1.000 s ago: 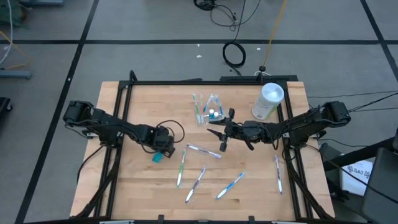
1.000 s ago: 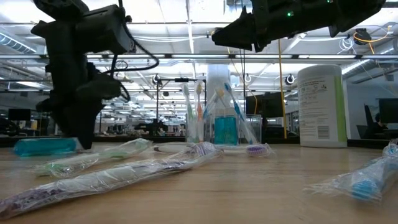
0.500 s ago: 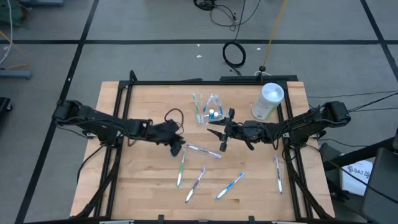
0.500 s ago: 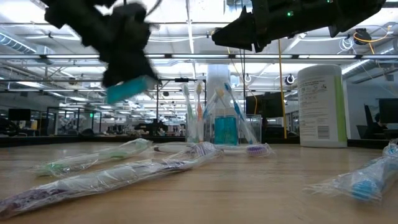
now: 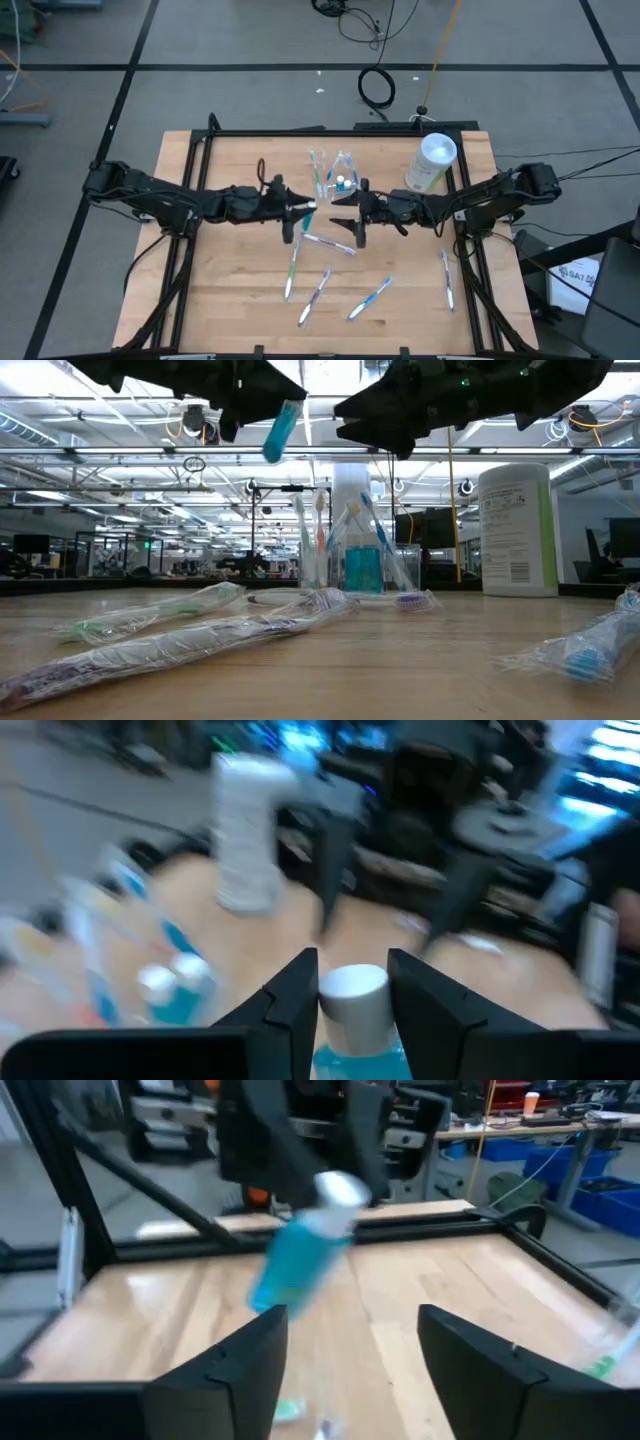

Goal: Pick & Place toothbrushing station
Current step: Put the blue mouthwash into the transparent organizer

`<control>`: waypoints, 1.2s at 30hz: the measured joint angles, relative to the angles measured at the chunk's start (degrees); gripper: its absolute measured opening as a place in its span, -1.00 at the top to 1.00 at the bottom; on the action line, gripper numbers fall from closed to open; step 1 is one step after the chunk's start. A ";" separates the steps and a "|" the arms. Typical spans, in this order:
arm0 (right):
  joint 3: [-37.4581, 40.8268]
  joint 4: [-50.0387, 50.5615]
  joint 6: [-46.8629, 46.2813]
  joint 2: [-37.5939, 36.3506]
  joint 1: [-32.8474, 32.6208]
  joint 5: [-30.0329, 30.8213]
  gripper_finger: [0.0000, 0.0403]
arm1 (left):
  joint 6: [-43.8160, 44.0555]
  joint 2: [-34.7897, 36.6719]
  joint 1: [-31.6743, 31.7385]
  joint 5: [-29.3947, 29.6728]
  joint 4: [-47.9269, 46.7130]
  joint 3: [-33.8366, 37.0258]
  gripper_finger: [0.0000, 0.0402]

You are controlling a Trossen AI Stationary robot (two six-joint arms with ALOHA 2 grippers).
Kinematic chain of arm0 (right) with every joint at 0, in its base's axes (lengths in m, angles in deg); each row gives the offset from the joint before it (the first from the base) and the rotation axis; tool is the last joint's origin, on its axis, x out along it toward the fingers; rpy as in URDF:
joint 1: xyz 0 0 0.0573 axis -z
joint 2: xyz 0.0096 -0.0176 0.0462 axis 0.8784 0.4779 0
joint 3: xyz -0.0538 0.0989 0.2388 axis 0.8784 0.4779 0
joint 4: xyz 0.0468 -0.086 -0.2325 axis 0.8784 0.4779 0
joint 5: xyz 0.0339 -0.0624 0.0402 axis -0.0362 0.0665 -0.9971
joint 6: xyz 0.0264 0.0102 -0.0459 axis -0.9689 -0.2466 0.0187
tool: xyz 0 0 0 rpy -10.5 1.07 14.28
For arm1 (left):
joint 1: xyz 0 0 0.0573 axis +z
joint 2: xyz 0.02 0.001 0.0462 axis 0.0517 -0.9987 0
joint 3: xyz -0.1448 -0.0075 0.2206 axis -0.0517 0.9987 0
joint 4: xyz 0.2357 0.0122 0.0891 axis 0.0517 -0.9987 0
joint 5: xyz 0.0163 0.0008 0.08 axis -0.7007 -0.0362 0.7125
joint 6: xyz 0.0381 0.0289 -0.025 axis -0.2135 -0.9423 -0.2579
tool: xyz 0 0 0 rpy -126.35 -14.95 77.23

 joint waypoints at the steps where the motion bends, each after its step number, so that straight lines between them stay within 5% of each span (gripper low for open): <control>1: 0.00 -1.21 -0.79 0.40 0.06 0.12 -0.13 | -1.00 0.00 0.01 2.01 1.10 0.00 0.43; 9: -0.08 -10.20 0.68 5.67 0.22 7.72 -0.20 | -1.42 -0.05 0.00 15.42 2.22 -0.02 0.43; 31: -5.60 -15.56 -4.92 13.24 1.05 8.84 -0.18 | -7.84 -5.47 -2.01 16.79 12.34 0.00 0.43; 36: -5.60 -18.04 -4.86 13.24 1.09 2.75 -0.18 | -7.89 -5.47 -2.01 16.64 12.10 0.00 0.43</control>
